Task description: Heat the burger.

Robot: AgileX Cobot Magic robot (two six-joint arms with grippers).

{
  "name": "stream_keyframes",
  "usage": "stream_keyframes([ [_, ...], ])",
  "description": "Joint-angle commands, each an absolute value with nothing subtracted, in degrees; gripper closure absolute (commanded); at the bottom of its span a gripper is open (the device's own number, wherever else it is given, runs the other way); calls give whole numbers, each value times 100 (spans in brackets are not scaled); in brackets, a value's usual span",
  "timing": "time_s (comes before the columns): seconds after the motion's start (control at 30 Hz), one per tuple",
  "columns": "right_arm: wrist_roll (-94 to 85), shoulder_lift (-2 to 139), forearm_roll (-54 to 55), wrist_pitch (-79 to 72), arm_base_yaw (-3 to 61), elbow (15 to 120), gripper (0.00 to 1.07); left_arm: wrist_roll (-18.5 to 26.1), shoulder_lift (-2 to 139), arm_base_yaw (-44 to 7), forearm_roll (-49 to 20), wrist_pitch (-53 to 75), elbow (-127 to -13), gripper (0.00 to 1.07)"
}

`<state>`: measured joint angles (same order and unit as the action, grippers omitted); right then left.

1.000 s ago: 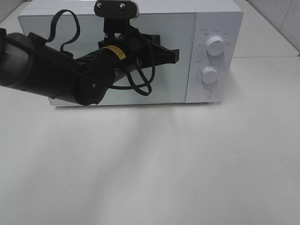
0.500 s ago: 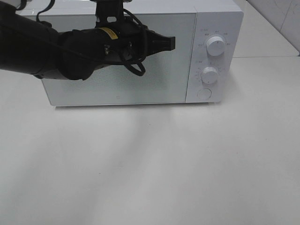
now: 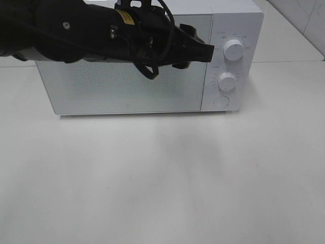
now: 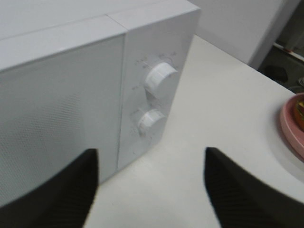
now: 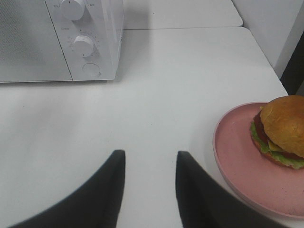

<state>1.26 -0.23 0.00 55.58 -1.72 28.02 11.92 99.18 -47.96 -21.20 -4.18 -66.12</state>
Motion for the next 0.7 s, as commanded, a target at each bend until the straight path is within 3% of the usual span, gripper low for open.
stream_keyframes([
  [0.03,120,-189,0,5518,-189,2796,69,1238,9454,-4864,-2103,722,-6658,4],
  [0.27,120,-189,0,5518,-189,2796,69,1163,8887,-4864,-1988,1765,-6658,4],
  [0.37,120,-189,0,5518,-189,2796,69,877,8623,-4847,-1833,2114,-6658,4],
  [0.4,120,-189,0,5518,-189,2796,69,567,8486,-4767,-1627,2435,-6658,4],
  [0.43,120,-189,0,5518,-189,2796,69,567,8486,-4767,-1627,2435,-6658,4],
  [0.53,120,-189,0,5518,-189,2796,69,-401,8182,-4555,-791,3690,-6658,4],
  [0.63,120,-189,0,5518,-189,2796,69,-567,8102,-4475,-613,3948,-6658,4],
  [0.7,120,-189,0,5518,-189,2796,69,-997,7809,-4016,57,4761,-6658,4],
])
